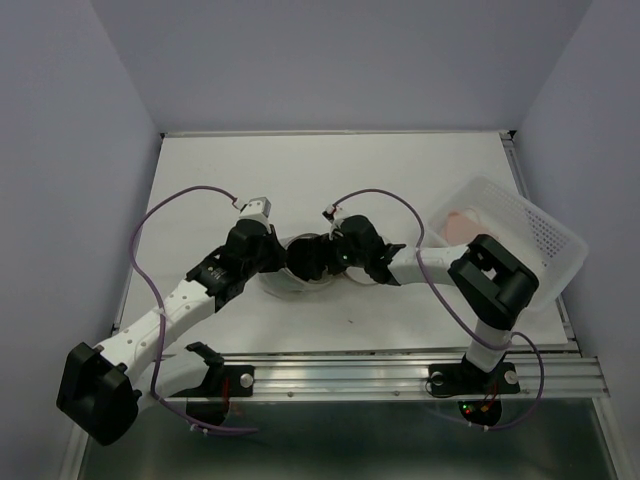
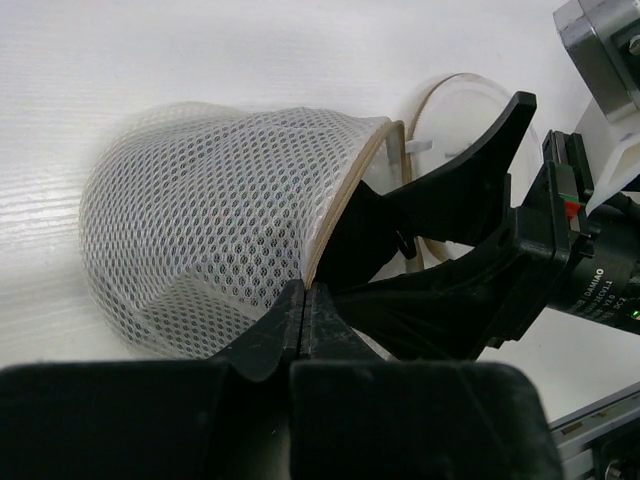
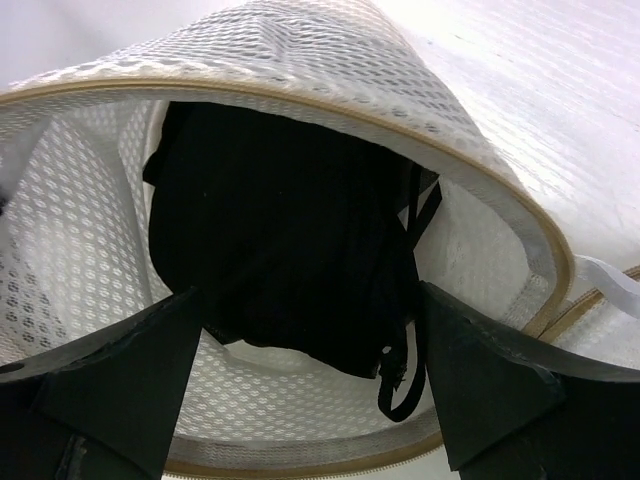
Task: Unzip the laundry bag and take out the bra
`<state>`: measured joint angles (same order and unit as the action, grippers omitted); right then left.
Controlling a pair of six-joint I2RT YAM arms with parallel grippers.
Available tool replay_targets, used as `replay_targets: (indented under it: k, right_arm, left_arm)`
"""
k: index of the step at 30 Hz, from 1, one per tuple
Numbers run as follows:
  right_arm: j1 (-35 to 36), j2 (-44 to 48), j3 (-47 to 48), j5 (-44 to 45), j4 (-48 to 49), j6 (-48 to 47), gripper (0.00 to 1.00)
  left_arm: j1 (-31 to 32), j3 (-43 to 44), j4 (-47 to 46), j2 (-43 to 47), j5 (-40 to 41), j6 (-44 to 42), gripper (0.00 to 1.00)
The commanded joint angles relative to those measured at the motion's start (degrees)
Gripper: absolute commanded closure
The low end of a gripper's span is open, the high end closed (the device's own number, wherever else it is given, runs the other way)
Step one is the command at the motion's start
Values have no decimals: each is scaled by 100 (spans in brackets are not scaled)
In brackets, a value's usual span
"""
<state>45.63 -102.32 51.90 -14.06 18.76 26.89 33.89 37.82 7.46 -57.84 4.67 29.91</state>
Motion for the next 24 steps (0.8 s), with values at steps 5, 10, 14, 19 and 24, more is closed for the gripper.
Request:
replay_targets:
  k: [5, 10, 14, 19, 24]
  right_arm:
    - [113, -129, 312, -167, 637, 35, 10]
    - [113, -516, 312, -211, 918, 123, 22]
    - [113, -369, 260, -237, 919, 18, 51]
    - [113, 482, 136, -70, 455, -316, 93]
    - [113, 1363, 128, 35, -240, -703, 99]
  left_arm:
    - [-14, -82, -228, 115, -124, 67, 100]
    - [-23, -91, -219, 151, -124, 76, 100]
    - [-23, -126, -237, 159, -89, 76, 100]
    - [-23, -188, -202, 177, 113, 120, 100]
    - [-31, -161, -140, 124, 289, 164, 100]
